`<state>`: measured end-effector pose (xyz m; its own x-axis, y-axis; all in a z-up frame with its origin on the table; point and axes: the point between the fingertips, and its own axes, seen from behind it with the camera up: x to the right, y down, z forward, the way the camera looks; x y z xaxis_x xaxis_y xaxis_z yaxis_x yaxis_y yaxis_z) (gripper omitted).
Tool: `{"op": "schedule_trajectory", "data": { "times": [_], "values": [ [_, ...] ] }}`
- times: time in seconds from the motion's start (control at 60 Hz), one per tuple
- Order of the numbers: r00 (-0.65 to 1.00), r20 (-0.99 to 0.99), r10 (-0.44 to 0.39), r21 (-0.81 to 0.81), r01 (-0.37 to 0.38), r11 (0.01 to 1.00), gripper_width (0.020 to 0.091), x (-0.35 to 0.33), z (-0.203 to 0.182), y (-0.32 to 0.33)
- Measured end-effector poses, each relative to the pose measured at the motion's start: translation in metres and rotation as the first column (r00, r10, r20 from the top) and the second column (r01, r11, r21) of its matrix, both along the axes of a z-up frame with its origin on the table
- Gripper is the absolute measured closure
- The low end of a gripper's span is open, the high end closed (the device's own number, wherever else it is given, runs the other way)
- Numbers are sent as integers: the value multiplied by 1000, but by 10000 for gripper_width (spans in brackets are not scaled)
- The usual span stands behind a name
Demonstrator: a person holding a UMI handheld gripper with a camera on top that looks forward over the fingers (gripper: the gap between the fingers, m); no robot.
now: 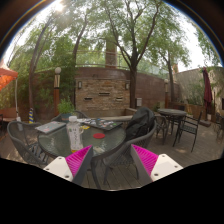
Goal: Pour water
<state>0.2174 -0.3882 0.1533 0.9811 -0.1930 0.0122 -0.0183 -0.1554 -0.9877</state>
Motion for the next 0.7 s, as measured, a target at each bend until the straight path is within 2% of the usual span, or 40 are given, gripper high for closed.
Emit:
{"op": "schedule_trajectory", "data": {
  "times": [0.417, 0.6, 0.7],
  "values": [
    [999, 10, 49, -13, -49, 999, 259, -14, -11, 17],
    [994, 17, 109, 3, -109, 994, 263, -47, -35, 58],
    [985, -9, 173, 17, -173, 985, 259, -80, -53, 94]
  ]
}}
